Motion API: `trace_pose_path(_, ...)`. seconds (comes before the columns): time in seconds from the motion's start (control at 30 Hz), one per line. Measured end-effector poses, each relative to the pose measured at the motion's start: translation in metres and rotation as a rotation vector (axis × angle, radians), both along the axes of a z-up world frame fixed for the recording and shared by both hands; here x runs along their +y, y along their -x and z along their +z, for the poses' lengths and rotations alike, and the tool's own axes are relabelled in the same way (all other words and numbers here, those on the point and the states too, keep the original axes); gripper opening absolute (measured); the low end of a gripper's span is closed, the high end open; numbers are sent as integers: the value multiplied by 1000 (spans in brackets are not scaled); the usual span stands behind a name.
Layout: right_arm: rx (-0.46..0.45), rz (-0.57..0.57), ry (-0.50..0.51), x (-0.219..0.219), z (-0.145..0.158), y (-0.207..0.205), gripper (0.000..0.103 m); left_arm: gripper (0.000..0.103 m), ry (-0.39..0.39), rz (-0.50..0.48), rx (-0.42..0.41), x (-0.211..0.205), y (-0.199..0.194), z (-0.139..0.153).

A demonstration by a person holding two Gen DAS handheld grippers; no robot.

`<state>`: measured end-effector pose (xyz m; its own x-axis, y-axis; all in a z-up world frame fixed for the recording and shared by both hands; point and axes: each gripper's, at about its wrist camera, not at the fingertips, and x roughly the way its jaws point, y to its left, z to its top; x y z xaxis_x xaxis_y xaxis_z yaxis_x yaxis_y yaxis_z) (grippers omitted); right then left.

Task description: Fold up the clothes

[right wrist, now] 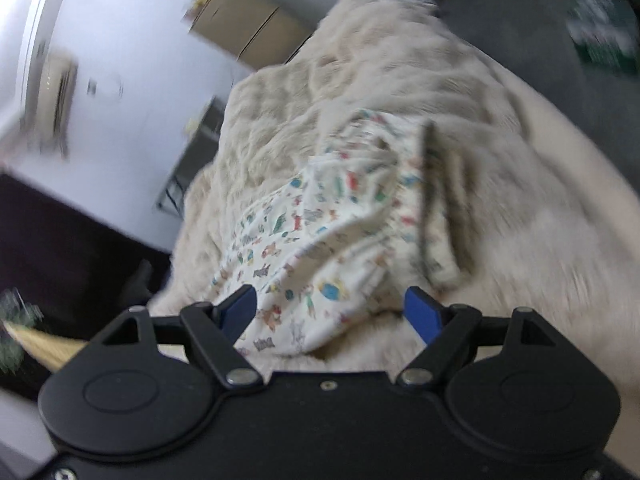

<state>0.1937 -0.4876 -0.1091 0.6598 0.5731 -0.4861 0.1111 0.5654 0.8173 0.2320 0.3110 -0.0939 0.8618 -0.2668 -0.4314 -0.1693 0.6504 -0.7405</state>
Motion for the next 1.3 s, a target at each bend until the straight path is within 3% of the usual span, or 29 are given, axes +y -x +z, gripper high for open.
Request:
trace_pose_path(0.13,20,-7,-186,-1,-38,13,80,68,164,-285,-16,-69,-4,-1)
trace_pose_path(0.17,21,-13,-226,2,-48,14,80,69,252,-424,-14,-101,-8,-7)
trace_pose_path(0.27,10,-47,-326,12,-75,12,81,69,255,-557,51,-149,-2,-21)
trace_pose_path(0.33,-1,-94,-368,13,-85,5,81,70,281,-552,66,-156,2,-32)
trace_pose_path(0.43,-41,-151,-449,11,-95,-9,79,72,385,-510,82,-157,-4,-66)
trace_pose_path(0.57,18,-244,-466,12,-104,-40,70,84,537,-441,85,-152,-28,-87)
trace_pose_path(0.6,27,-265,-463,14,-104,-49,67,85,536,-421,91,-152,-35,-87)
trace_pose_path(0.67,25,-296,-420,19,-101,-60,50,85,535,-381,103,-152,-49,-87)
trace_pose_path(0.7,27,-307,-385,22,-98,-63,33,85,538,-353,105,-151,-56,-87)
trace_pose_path(0.73,28,-324,-366,23,-95,-64,25,83,549,-312,96,-151,-60,-85)
trace_pose_path(0.77,24,-345,-358,23,-91,-64,23,79,553,-299,89,-153,-56,-81)
trace_pose_path(0.9,-2,-384,-304,19,-62,-62,11,15,532,-151,60,-147,-47,-65)
trace_pose_path(0.93,-11,-385,-294,15,-53,-60,9,7,527,-129,53,-144,-39,-57)
trace_pose_path(1.0,-43,-384,-297,7,-28,-53,8,7,543,-113,18,-139,-24,-41)
trace_pose_path(1.03,-62,-384,-300,3,-14,-50,8,1,543,-116,-4,-139,-19,-30)
trace_pose_path(1.2,-109,-368,-280,-15,22,-29,9,3,477,-170,-95,-152,-9,19)
trace_pose_path(1.27,-100,-371,-237,-19,22,-16,17,17,406,-190,-54,-167,-2,25)
trace_pose_path(1.3,-71,-378,-214,-19,14,-8,23,37,370,-201,-45,-175,0,22)
